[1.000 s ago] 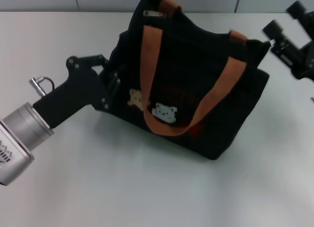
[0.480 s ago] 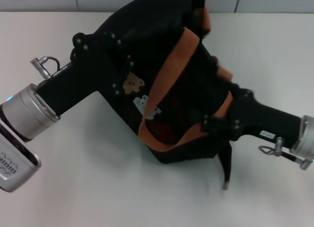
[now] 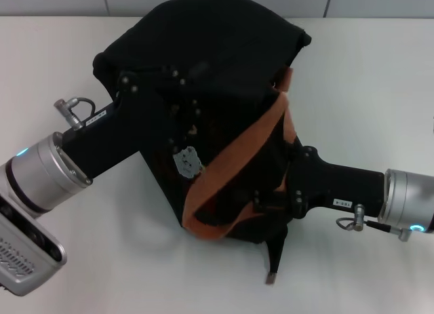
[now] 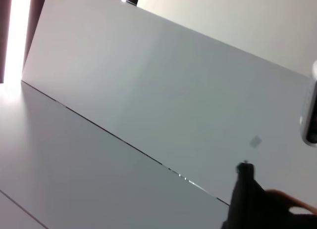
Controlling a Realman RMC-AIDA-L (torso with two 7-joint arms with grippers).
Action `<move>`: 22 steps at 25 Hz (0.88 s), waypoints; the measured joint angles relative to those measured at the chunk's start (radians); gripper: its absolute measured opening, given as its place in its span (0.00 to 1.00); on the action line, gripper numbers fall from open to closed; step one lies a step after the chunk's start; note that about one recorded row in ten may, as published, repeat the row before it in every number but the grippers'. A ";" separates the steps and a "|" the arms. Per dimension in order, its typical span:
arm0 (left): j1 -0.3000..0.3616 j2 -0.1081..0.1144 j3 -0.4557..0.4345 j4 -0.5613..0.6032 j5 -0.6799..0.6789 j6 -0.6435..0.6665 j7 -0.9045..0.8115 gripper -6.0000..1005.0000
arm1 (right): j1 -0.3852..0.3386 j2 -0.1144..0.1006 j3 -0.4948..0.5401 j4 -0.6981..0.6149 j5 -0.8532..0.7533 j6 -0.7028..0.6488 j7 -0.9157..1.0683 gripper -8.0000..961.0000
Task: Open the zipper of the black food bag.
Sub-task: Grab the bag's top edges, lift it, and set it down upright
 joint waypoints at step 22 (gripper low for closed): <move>0.030 -0.002 -0.003 -0.051 -0.003 -0.027 0.091 0.09 | -0.327 -0.001 0.483 0.085 0.047 -0.387 -0.331 0.87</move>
